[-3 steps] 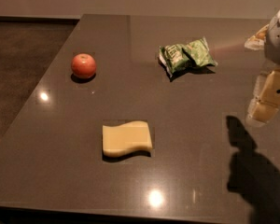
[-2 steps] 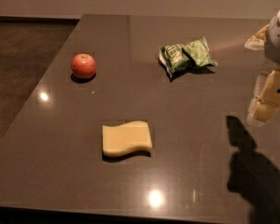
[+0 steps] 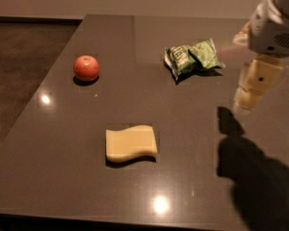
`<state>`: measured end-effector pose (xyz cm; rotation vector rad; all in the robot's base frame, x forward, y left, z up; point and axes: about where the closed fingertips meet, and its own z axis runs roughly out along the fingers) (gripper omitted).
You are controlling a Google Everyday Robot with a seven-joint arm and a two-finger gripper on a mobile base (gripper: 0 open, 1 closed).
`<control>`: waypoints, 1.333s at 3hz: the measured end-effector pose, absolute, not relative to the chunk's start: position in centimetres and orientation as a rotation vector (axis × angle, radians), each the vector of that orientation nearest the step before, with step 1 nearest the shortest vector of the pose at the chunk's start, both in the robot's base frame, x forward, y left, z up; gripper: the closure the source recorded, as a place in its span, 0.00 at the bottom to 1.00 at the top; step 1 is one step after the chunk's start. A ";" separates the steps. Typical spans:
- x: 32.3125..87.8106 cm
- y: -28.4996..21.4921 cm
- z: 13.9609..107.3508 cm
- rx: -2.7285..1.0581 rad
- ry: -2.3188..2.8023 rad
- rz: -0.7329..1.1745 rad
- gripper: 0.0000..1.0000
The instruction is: Pick green jalapeno chip bag
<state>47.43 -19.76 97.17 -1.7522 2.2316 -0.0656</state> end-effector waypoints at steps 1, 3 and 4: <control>52.1 -18.4 96.3 -1.715 2.245 -0.062 0.00; 60.7 -17.8 94.2 -1.527 2.294 -0.028 0.00; 63.5 -17.6 94.0 -1.531 2.247 -0.024 0.00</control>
Offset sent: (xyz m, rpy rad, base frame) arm 0.1521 0.0248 -0.0426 0.0822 -0.0134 -0.1971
